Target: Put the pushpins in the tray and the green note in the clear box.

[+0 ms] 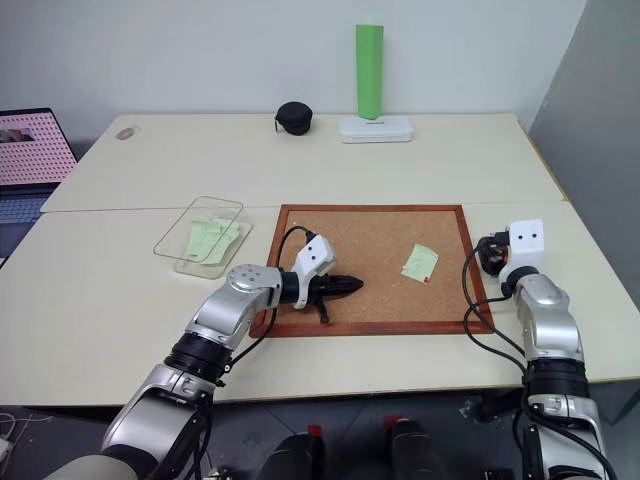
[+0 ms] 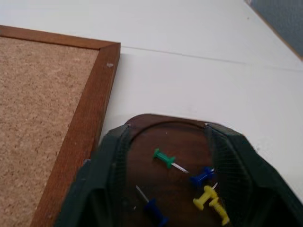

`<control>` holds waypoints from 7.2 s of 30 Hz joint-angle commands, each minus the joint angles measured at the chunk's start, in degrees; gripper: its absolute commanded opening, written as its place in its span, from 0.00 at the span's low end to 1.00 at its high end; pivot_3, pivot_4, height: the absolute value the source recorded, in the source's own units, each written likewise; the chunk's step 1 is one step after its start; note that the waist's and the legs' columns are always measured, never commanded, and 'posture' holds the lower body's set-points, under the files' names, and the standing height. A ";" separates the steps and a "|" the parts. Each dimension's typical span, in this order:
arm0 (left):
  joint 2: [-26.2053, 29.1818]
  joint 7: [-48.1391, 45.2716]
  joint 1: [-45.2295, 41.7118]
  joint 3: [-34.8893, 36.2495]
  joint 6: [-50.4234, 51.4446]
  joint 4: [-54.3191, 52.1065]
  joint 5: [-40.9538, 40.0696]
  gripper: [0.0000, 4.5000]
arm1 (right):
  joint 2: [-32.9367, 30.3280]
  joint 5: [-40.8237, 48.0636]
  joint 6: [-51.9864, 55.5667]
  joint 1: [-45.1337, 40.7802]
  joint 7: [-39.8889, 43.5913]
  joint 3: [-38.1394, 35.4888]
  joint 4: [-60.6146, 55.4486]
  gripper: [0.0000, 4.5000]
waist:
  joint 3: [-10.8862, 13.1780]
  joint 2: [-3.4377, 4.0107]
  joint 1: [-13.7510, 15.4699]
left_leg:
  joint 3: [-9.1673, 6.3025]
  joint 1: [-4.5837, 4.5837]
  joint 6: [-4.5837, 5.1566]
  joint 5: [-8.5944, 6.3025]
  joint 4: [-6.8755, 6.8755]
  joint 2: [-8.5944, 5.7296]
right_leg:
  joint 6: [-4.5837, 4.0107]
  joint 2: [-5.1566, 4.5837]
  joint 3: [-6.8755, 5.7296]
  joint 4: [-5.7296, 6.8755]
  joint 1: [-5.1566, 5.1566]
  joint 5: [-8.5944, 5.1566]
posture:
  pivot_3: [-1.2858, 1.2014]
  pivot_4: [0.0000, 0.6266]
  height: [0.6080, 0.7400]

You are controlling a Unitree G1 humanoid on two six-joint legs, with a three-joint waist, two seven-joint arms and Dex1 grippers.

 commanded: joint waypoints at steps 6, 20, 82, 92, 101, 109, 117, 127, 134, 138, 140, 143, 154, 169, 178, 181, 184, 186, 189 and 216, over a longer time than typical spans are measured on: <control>0.52 -0.62 1.03 -1.69 1.44 1.83 1.96 0.00 | -2.15 -1.66 -2.58 -0.34 0.57 0.69 -2.70 0.76 | 0.00 0.00 -0.01 | 0.00 0.00 0.00 0.00 0.00 0.00 | 0.00 0.00 0.01 0.00 0.00 0.00 | 0.52 0.24 1.00; 0.43 -0.94 0.73 -1.72 1.68 2.10 2.03 0.00 | -0.19 15.92 3.99 14.13 23.30 6.76 -27.12 0.76 | 0.01 0.00 0.08 | -0.04 0.00 0.00 0.00 0.04 0.00 | 0.03 0.00 -0.02 -0.01 0.02 -0.02 | 0.52 0.24 1.00; 0.66 -2.49 0.85 -2.16 2.12 1.31 2.65 0.00 | -2.20 2.60 -1.08 8.76 9.78 5.31 -19.20 0.01 | 0.00 0.00 0.08 | -0.03 0.00 0.00 0.00 0.03 0.01 | 0.03 0.01 -0.03 -0.03 0.01 -0.02 | 0.52 0.24 1.00; 0.48 -2.09 0.93 -2.15 1.31 1.63 3.15 0.00 | -9.09 -9.72 -11.59 3.07 3.90 7.49 -4.00 0.01 | 0.00 0.00 0.14 | 0.03 0.02 0.00 0.00 0.02 0.01 | 0.03 0.01 0.02 -0.03 0.01 -0.02 | 0.52 0.24 1.00; 0.55 -2.01 1.09 -2.15 1.34 1.46 3.23 0.00 | -9.05 -10.71 -14.14 0.19 3.89 7.85 2.70 0.23 | 0.00 0.00 0.19 | 0.02 0.00 0.00 0.00 0.03 -0.01 | 0.02 -0.01 0.02 -0.03 0.02 -0.02 | 0.52 0.24 1.00; 0.63 -2.03 1.25 -2.15 1.68 0.97 3.12 0.00 | -9.10 -11.11 -14.97 -0.20 3.35 7.40 4.51 0.59 | 0.00 0.00 0.17 | 0.02 0.01 0.00 0.00 0.03 -0.01 | 0.02 -0.01 0.03 -0.02 0.02 -0.02 | 0.52 0.24 1.00; 0.39 -2.03 1.01 -2.18 1.64 1.17 3.10 0.00 | -7.72 -6.74 -15.21 0.81 5.90 5.90 1.20 0.85 | 0.00 0.00 0.17 | 0.02 0.01 0.00 0.00 0.03 -0.01 | 0.02 0.00 0.03 -0.02 0.02 -0.02 | 0.52 0.24 1.00; 0.57 -1.87 1.65 -2.15 2.10 0.33 3.04 0.00 | 1.32 12.27 0.31 6.84 18.96 7.61 -19.44 0.85 | -0.01 0.01 0.23 | -0.07 -0.01 0.00 0.00 0.04 0.00 | 0.00 -0.01 -0.04 0.00 0.03 0.00 | 0.52 0.24 1.00; 0.72 -1.86 1.95 -2.06 2.24 -0.07 2.89 0.00 | 3.82 9.76 1.86 7.86 18.66 13.97 -21.76 0.85 | -0.01 0.01 0.19 | -0.06 0.01 0.00 0.00 0.04 0.00 | 0.02 0.00 -0.05 0.00 0.03 -0.02 | 0.52 0.24 1.00; 0.77 -1.80 2.04 -2.02 2.41 -0.26 2.86 0.00 | 3.95 6.58 0.41 7.22 18.38 16.40 -19.34 0.85 | -0.01 0.01 0.20 | -0.06 0.00 0.00 0.00 0.04 0.00 | 0.02 0.00 -0.05 -0.01 0.03 -0.02 | 0.52 0.24 1.00; 0.76 -1.72 2.02 -1.96 2.51 -0.32 2.85 0.00 | 4.57 5.55 0.16 6.45 17.92 16.96 -17.81 0.85 | -0.01 0.01 0.19 | -0.06 0.01 0.00 0.00 0.04 0.00 | 0.02 0.00 -0.05 -0.01 0.03 -0.02 | 0.52 0.24 1.00; 0.87 -1.62 2.03 -1.83 2.66 -0.49 2.79 0.00 | 5.79 4.50 -0.14 5.22 17.14 17.11 -15.34 0.85 | -0.01 0.01 0.12 | -0.05 0.02 0.00 0.00 0.04 0.01 | 0.02 0.01 -0.05 0.00 0.03 -0.02 | 0.52 0.24 1.00; 1.28 -1.67 2.22 -1.68 3.04 -0.98 2.70 0.00 | 7.49 4.15 -1.14 3.78 17.28 16.49 -11.47 0.44 | -0.01 0.01 0.09 | -0.06 0.02 0.00 0.00 0.04 0.02 | 0.02 0.01 -0.06 0.00 0.03 -0.02 | 0.52 0.24 1.00; 0.97 -1.44 2.69 -1.98 3.32 -1.71 2.60 0.00 | 5.78 4.73 0.22 3.95 18.56 15.44 -13.32 0.01 | -0.01 0.01 0.09 | -0.06 0.01 0.00 0.00 0.04 0.02 | 0.02 0.01 -0.05 0.00 0.03 -0.02 | 0.52 0.24 1.00; 0.28 -1.06 2.87 -1.95 3.87 -2.52 2.32 0.00 | 1.73 5.90 3.19 4.90 21.62 15.37 -24.16 0.01 | 0.00 0.01 0.47 | -0.07 -0.03 0.00 0.00 0.04 -0.01 | 0.02 -0.01 -0.06 -0.02 0.01 -0.02 | 0.52 0.24 1.00; 0.15 -0.99 3.01 -1.78 4.15 -2.79 2.24 0.00 | 1.44 6.42 4.72 1.75 20.74 14.15 -25.63 0.01 | 0.00 0.01 0.54 | -0.07 -0.01 0.00 0.00 0.04 0.00 | 0.03 -0.01 -0.06 -0.02 0.01 -0.02 | 0.52 0.24 1.00; -0.32 -0.59 2.93 -1.47 4.56 -2.71 2.09 0.00 | 1.18 6.27 5.16 -0.80 20.69 13.57 -25.89 0.01 | 0.00 0.01 0.59 | -0.07 0.01 0.00 0.00 0.05 0.00 | 0.03 0.00 -0.07 -0.02 0.02 -0.02 | 0.52 0.24 1.00; -0.58 -0.37 2.82 -1.39 4.67 -2.67 2.10 0.00 | 0.83 6.05 5.28 -1.75 20.95 13.50 -26.03 0.01 | -0.01 0.00 0.68 | -0.07 0.00 -0.01 0.00 0.05 0.00 | 0.03 0.00 -0.07 -0.02 0.02 -0.02 | 0.52 0.24 1.00; -1.33 1.54 2.56 -0.30 3.36 -2.14 2.27 0.00 | -0.90 5.07 4.39 -2.08 22.27 14.13 -26.32 0.01 | 0.00 0.00 1.00 | -0.07 -0.02 0.00 0.00 0.05 0.00 | 0.03 -0.01 -0.07 -0.03 0.02 -0.02 | 0.52 0.24 1.00; -10.82 9.68 -4.62 18.51 27.85 -8.30 -23.51 0.97 | -19.74 -19.61 -46.02 -2.49 30.61 27.28 -14.68 0.00 | 0.18 -0.24 0.97 | -0.05 -0.09 -0.05 0.02 0.11 -0.01 | 0.03 -0.03 -0.06 -0.05 -0.04 -0.02 | 0.52 0.24 1.00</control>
